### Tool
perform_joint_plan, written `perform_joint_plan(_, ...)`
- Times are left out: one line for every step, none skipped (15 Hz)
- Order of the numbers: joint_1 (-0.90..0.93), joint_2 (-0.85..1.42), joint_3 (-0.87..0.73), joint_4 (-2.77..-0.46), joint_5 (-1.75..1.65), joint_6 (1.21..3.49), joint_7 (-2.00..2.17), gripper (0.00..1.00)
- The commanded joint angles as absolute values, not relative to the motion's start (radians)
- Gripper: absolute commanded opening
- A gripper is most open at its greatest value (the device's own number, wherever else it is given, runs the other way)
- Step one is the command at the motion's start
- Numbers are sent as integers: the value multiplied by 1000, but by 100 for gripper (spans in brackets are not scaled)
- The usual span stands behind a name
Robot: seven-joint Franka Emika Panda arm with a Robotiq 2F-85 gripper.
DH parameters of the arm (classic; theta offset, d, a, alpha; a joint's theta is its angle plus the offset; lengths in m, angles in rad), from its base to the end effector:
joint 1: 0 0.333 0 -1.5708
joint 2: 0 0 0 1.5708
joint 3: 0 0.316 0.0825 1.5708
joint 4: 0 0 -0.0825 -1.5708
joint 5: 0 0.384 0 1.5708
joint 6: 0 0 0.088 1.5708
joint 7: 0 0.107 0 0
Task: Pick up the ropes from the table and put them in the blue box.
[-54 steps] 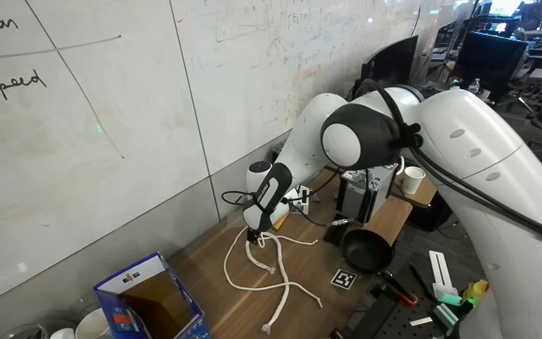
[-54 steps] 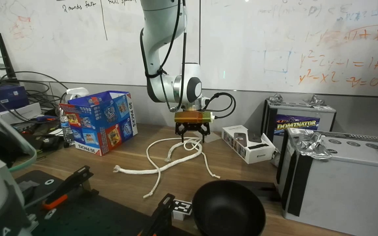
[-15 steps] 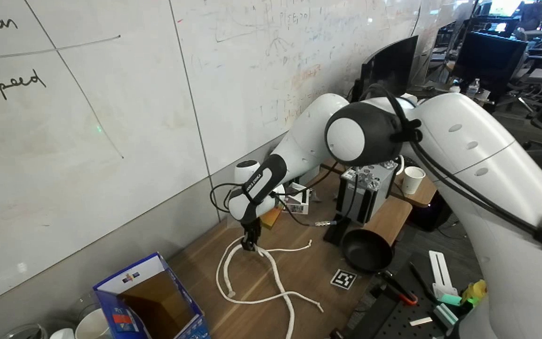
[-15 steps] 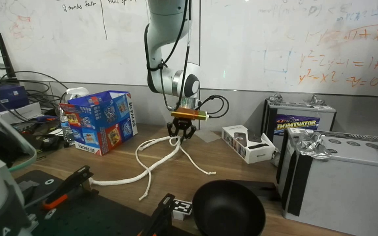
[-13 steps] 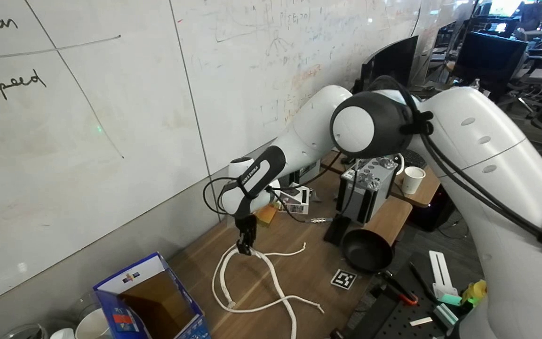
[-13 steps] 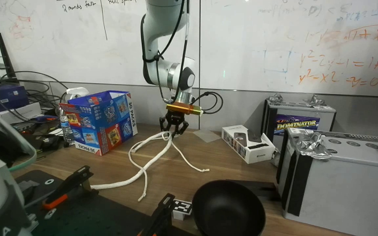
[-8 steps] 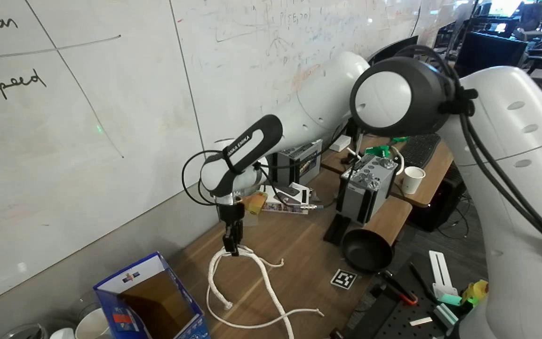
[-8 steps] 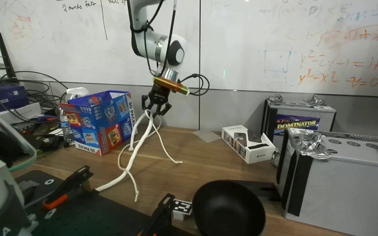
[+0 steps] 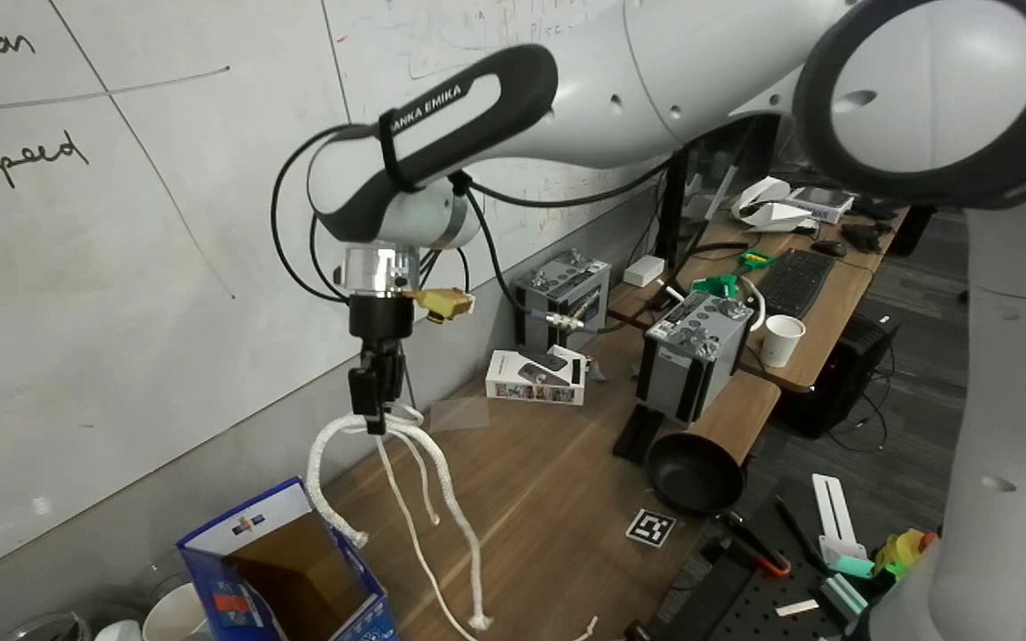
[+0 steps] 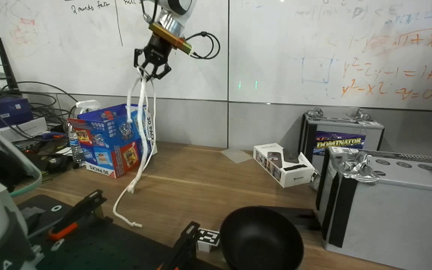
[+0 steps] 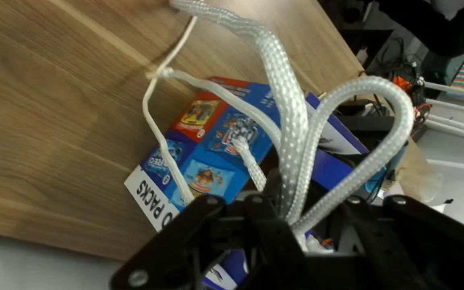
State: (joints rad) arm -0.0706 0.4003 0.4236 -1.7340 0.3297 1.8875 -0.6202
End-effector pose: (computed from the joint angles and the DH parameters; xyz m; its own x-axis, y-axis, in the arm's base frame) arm 0.5898 0.2188 0.3584 0.6901 0.7218 0.0523 0.6485 -0.5847 -0.4874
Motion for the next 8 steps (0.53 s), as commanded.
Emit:
perform_joint_plan(-20,223,374,-1744,448,1803,-560,4)
perform_joint_plan(-1,188,366,-1734,471,1778,-530,4)
perform_joint_plan(20,158,357,-1716,491,1757,-491,4)
perform_joint_plan(48,132,352,-1703,502,1751,-449,4)
perform_joint_plan(73,110,348,-1684,507,1747,-409,4)
perform_joint_plan(97,88,343,-1674,509,1749,-375,4)
perform_joint_plan(128,78,345,-1660,499,1772,-334,4)
perform_joint_plan(152,65,344,-1650,487,1785,-299,4)
